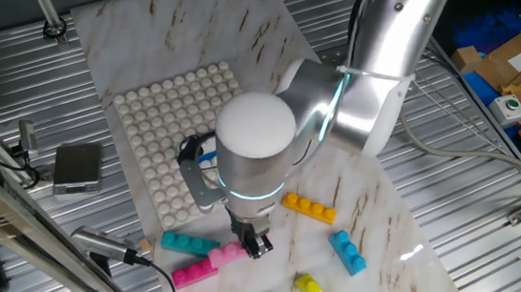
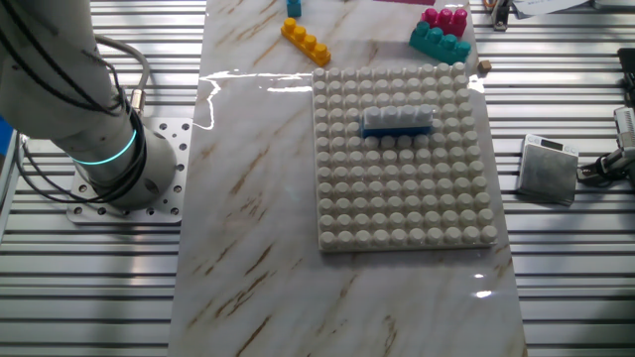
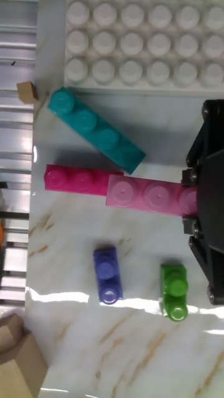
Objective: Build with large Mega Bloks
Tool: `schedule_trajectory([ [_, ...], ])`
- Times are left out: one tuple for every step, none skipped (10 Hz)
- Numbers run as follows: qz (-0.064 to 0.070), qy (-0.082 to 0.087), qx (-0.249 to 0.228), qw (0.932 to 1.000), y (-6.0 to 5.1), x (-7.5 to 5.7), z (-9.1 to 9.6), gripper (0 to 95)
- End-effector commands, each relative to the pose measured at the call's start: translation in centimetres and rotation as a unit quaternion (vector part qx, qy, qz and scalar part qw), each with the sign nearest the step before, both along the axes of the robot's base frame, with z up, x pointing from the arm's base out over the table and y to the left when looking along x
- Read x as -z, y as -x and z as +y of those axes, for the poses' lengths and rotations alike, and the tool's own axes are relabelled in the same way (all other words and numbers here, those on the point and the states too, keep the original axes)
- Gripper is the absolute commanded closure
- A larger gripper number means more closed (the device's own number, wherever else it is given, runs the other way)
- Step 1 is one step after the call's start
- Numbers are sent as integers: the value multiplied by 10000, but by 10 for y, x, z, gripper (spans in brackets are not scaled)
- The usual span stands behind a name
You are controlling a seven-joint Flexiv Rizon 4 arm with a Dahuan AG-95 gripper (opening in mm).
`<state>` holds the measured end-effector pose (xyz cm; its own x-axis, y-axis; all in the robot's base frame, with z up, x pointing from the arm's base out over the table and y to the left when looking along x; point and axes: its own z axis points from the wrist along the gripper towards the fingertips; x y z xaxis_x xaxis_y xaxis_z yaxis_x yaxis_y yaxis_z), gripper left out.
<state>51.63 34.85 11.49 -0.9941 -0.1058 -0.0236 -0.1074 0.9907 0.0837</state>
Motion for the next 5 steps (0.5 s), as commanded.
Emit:
schedule_trajectory([
  [-46,-1,-118,9999,-2,0,2,950],
  [-80,35,-54,9999,-2,0,2,950],
  [-110,73,35,9999,-2,0,2,950],
  [-122,76,105,9998,-2,0,2,950],
  [-133,68,137,9998,-2,0,2,950],
])
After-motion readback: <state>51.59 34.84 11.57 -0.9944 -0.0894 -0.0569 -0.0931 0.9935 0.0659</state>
